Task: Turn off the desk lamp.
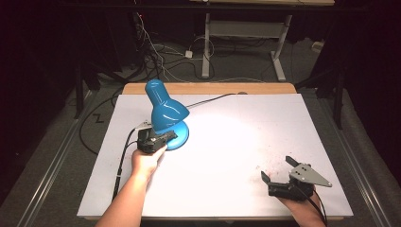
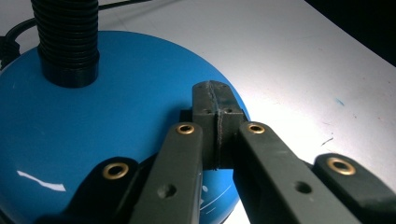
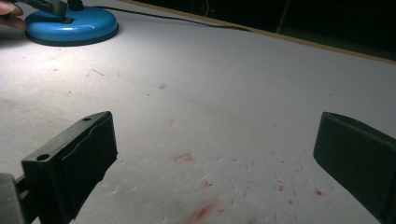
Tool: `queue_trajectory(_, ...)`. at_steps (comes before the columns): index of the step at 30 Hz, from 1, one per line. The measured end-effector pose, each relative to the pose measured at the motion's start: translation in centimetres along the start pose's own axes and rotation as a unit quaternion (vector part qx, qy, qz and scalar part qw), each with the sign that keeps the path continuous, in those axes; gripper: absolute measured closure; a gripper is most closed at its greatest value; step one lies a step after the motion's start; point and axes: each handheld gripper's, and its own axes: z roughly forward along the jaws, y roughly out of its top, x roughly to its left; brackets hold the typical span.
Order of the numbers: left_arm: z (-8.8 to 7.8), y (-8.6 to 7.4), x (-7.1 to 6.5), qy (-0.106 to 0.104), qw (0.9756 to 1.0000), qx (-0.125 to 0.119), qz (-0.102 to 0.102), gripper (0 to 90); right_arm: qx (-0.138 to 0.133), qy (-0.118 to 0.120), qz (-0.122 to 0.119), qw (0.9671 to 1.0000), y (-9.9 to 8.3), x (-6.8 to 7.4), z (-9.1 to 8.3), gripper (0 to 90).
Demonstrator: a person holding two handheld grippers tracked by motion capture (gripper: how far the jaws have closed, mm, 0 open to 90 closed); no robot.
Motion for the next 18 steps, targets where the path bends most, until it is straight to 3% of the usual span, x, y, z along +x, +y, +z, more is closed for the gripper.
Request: queue_trajectory(18,0.06,-0.01,-0.01,0.002,1.0000,-0.002,-0.005,88.2,-0.003,0.000,-0.001,1.0000,0.11,0.02,-0.20,0.5)
